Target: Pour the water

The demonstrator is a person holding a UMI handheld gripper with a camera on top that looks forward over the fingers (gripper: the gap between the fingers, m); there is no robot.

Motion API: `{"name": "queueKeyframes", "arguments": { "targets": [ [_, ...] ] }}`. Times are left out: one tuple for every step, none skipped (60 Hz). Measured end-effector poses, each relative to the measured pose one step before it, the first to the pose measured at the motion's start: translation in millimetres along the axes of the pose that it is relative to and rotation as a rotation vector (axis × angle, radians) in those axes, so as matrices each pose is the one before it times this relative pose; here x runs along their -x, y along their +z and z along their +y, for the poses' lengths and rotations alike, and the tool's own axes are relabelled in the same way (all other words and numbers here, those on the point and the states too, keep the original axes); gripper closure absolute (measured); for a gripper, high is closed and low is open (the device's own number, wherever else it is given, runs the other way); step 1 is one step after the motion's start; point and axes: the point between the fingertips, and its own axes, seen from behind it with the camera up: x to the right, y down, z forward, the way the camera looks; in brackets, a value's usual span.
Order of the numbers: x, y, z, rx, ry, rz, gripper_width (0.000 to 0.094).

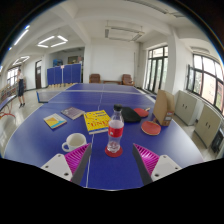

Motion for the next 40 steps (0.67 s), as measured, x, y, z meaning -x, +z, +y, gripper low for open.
{"name": "queueKeyframes", "arguments": {
  "targets": [
    [1.45, -11.07, 0.08, 0.00553, 0.0008, 0.00135, 0.008],
    [1.69, -9.49, 2.72, 0.00446, 0.0028, 0.0006, 0.0082],
    [1.79, -9.23, 2.68, 0.00404, 0.0032, -0.00049, 0.0083],
    [2.96, -9.27, 1.36, 0.00303, 0.0023, -0.00175, 0.0081],
    [2.01, -8.71, 2.3, 0.00229, 0.0025, -0.00184, 0.008],
    [1.68, -7.92, 1.72, 0.00138, 0.0027, -0.00146, 0.0082],
    [1.87, -7.71, 1.24, 0.00012, 0.0033, -0.0021, 0.0082],
    [1.99, -7.76, 1.38, -0.00011, 0.0031, -0.00298, 0.0082],
    [1.9, -7.52, 1.08, -0.0003, 0.0026, -0.00239, 0.0084],
    [1.1, -7.02, 0.9, -0.00075, 0.0021, -0.00014, 0.0083],
    [0.73, -6.66, 0.51, -0.00039, 0.0016, 0.00121, 0.0082],
    [0.82, -6.24, 0.8, -0.0026, -0.001, 0.00004, 0.0083],
    [0.97, -6.14, 0.31, -0.0034, -0.003, -0.00099, 0.008],
    [0.88, -5.97, 0.65, -0.00408, -0.0047, -0.00032, 0.0081],
    [0.28, -5.33, 0.24, -0.00333, -0.0052, 0.00208, 0.0088],
    [-0.27, -5.22, 1.18, -0.00086, -0.0049, 0.00433, 0.0085],
    [-0.43, -4.95, 1.03, -0.00039, -0.0048, 0.00469, 0.0083],
    [-0.37, -4.67, 1.28, 0.00016, -0.0047, 0.00367, 0.0088],
    [-0.19, -4.43, 1.32, -0.00075, -0.0029, 0.00245, 0.0085],
    [-0.24, -3.8, 1.03, -0.00106, -0.0017, 0.00196, 0.0084],
    [0.02, -3.96, 1.73, 0.0001, -0.0014, 0.00074, 0.0083],
    [0.42, -2.97, 0.27, 0.00188, -0.0016, -0.00163, 0.0086],
    [0.57, -2.95, 1.72, 0.00159, -0.0015, -0.00332, 0.0086],
    [0.82, -2.79, 1.23, 0.00115, -0.0005, -0.00353, 0.0087],
    [0.66, -1.97, 1.26, 0.00034, -0.0002, -0.00244, 0.0084],
    [0.25, -2.61, 0.81, 0.00002, -0.0006, -0.00052, 0.0084],
    [-0.13, -2.72, 0.91, -0.0006, -0.0014, 0.00163, 0.009],
    [-0.44, -1.91, 0.41, -0.0023, -0.003, 0.00314, 0.0088],
    [-0.62, -1.91, -0.04, -0.0038, -0.0061, 0.0032, 0.0087],
    [-0.7, -3.55, 0.75, -0.00492, -0.0072, 0.00298, 0.0086],
    [-0.59, -1.58, -0.3, -0.0048, -0.0076, 0.00233, 0.0084],
    [-0.12, -1.8, -0.16, -0.00256, -0.0062, 0.00209, 0.0083],
    [-0.05, -1.7, 0.02, -0.00102, -0.0049, 0.0015, 0.0083],
    [-0.15, -1.08, 0.12, -0.00076, -0.0042, 0.00119, 0.0081],
    [-0.21, -1.51, 0.14, -0.00071, -0.0025, 0.00092, 0.008],
    [-0.1, -1.51, 0.16, -0.00047, -0.0003, 0.00008, 0.0087],
    [-0.22, -0.72, -0.12, -0.00071, 0.0019, -0.00018, 0.0086],
    [-0.07, -0.59, -0.05, -0.00119, 0.0027, -0.00023, 0.0083],
    [-0.14, -0.9, 0.16, -0.00138, 0.0022, 0.00039, 0.0085],
    [-0.38, -0.12, -0.22, -0.0011, 0.0013, 0.00141, 0.0083]
  ]
}}
